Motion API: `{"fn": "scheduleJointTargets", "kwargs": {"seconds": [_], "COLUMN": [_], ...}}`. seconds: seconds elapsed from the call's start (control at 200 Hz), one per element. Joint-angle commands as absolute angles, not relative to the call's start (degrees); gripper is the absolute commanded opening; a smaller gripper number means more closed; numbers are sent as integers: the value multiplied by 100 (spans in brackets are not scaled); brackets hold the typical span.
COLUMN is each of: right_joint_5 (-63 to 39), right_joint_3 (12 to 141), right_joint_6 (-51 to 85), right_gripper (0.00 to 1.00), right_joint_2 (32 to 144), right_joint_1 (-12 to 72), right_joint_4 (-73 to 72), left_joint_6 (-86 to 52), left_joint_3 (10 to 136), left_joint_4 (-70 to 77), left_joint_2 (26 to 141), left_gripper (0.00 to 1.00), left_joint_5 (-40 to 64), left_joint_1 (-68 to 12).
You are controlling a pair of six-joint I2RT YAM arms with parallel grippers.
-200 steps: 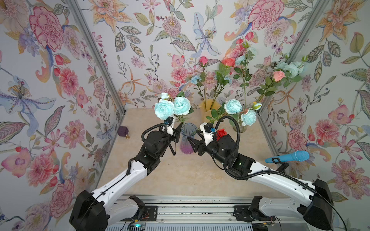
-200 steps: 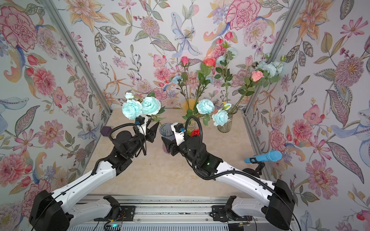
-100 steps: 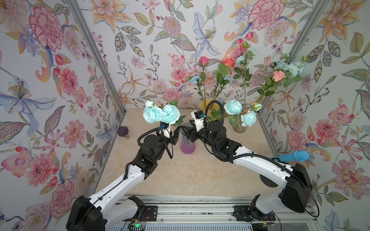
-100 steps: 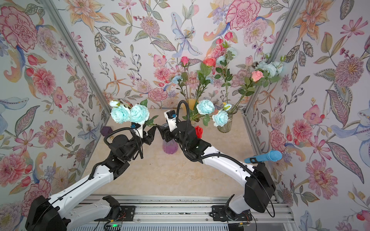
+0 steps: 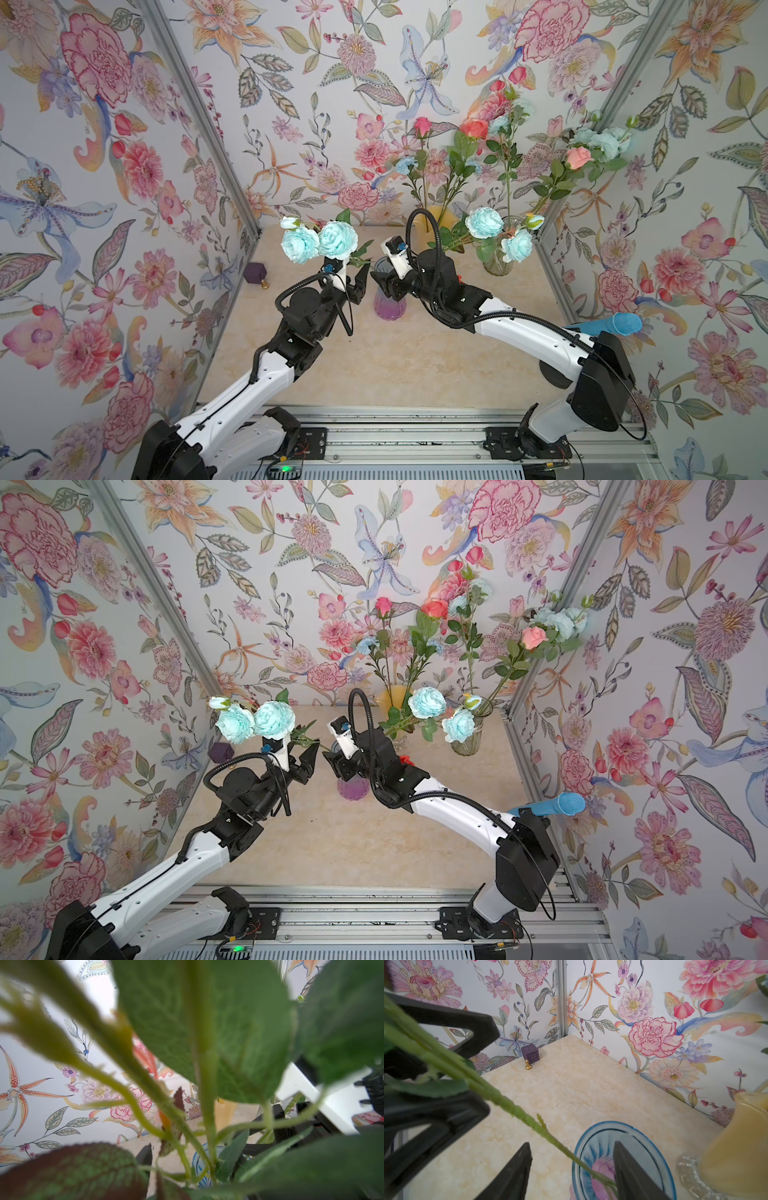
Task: Pick out blue flowers from the vase
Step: Pick up the flower from the vase.
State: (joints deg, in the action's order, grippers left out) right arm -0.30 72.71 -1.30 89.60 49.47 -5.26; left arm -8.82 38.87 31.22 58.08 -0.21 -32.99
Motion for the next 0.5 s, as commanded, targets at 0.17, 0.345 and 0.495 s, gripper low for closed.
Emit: {"fn": "scheduleJointTargets", "kwargs": {"seconds": [0.17, 0.345, 0.495], "right_joint_5": [-147, -198, -149], "right_joint_3": [7868, 8291, 8167], "right_joint_6": [-512, -727, -672], "right_gripper": [58, 51, 38], "right_joint_2": [9385, 9763, 9755], "right_joint_1": [5008, 5017, 5000], "right_joint_4": [-591, -425, -637], "left_joint_6": [-879, -871, -860], "left_joint_3": [3894, 3954, 3973], "left_joint_4": [3308, 3234, 3207], "left_joint_2": [5863, 5942, 5986], "left_gripper": [61, 62, 64], "left_joint_5": [140, 183, 198], "left_joint_1": [-3270, -3270, -3270]}}
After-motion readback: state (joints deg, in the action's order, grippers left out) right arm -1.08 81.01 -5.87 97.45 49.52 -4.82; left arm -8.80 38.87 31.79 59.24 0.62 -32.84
